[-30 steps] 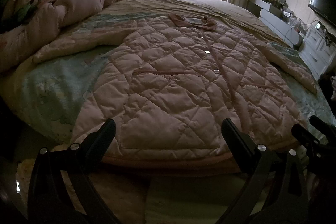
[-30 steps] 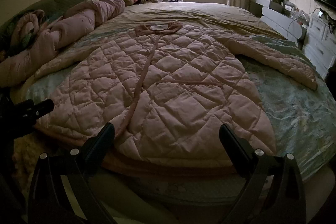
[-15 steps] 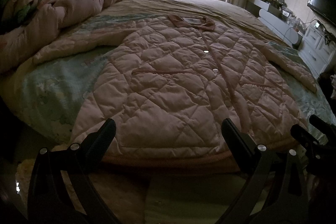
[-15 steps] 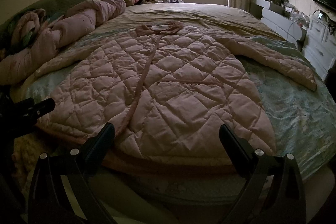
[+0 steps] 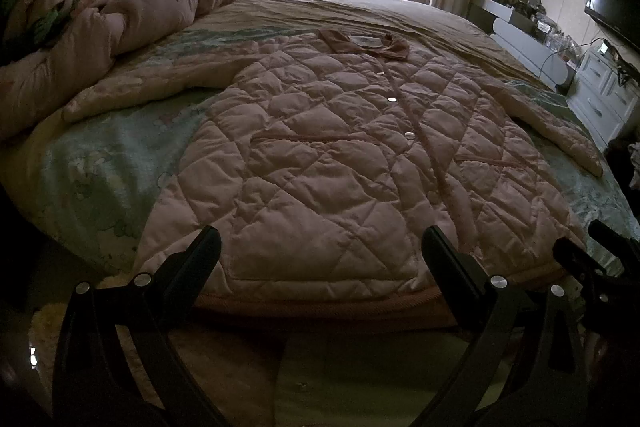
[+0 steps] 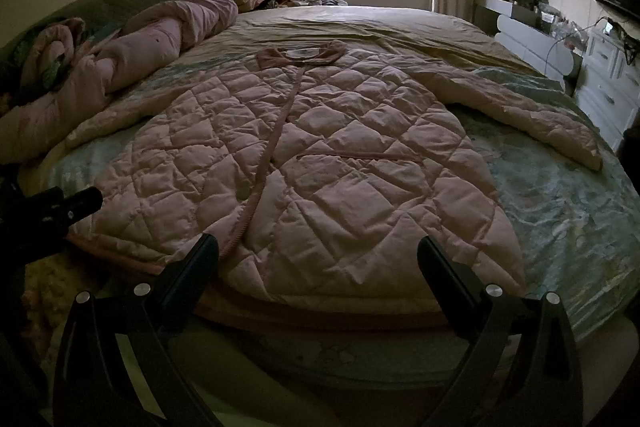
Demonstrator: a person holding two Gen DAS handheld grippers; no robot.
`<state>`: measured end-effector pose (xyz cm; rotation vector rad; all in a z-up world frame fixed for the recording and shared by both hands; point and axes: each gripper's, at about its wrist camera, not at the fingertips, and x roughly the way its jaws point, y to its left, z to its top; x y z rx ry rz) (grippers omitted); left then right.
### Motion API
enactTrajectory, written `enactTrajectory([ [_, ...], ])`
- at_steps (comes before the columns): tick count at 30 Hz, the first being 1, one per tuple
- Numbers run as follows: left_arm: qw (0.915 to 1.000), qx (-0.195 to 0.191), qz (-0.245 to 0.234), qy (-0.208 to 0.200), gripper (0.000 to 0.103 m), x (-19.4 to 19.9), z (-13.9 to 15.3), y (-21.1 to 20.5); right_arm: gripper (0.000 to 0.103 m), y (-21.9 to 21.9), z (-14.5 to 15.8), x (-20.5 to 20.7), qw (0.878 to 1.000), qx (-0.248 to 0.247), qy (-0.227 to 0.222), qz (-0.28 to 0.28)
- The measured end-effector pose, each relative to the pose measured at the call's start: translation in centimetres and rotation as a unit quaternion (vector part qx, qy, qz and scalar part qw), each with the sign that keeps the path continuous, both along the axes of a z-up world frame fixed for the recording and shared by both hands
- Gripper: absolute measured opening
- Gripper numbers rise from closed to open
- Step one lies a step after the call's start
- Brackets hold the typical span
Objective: Fold large clothes
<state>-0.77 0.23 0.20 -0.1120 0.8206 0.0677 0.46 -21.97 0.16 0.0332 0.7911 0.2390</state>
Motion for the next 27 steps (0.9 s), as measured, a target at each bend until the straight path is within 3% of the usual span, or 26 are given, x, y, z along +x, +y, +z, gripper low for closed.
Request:
enactTrajectory([
  [16, 1.0000, -0.003, 0.003, 0.005, 0.094, 0.4, 0.0, -0.1, 0.099, -0.1, -0.2, 0.8, 1.000, -0.005, 0.003, 0.000],
  [27, 0.9998, -0.005, 0.015, 0.013, 0.094, 4.3, 0.0, 0.4, 0.099, 1.3, -0.7, 4.2, 1.000, -0.010, 0.020, 0.022],
])
